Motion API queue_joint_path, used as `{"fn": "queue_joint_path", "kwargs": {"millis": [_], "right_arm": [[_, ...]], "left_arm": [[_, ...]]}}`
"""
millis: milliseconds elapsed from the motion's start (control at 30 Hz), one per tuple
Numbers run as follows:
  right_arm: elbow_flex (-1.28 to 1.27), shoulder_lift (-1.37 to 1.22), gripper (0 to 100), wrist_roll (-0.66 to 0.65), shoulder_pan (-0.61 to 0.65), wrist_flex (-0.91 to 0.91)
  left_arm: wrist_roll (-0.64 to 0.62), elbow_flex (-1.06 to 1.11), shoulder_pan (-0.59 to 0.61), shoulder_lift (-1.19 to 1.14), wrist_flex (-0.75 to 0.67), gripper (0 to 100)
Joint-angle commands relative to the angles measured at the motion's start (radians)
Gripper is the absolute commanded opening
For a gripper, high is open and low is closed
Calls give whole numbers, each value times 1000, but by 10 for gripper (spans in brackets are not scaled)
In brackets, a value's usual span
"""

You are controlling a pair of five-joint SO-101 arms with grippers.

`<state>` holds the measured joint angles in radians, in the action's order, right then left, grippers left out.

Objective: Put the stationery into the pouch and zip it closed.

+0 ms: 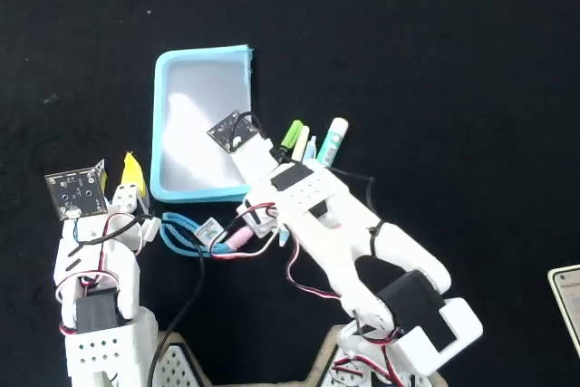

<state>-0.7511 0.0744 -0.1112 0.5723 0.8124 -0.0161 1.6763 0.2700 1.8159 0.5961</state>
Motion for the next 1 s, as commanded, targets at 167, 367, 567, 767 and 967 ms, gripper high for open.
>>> {"fn": "queue_joint_path", "kwargs": {"millis": [167, 367, 567, 767, 967], "right_arm": [[-59, 229, 11, -8, -5, 23], [-150, 262, 74, 3, 23, -74], [-150, 208, 188, 149, 149, -87], [-137, 199, 189, 367, 187, -98], [-150, 188, 191, 393, 184, -97]], "left_arm": [[9, 22, -7, 5, -17, 141], [9, 22, -7, 5, -17, 141], [9, 22, -7, 5, -17, 141], [9, 22, -8, 5, -17, 141], [9, 22, -8, 5, -17, 141]]}}
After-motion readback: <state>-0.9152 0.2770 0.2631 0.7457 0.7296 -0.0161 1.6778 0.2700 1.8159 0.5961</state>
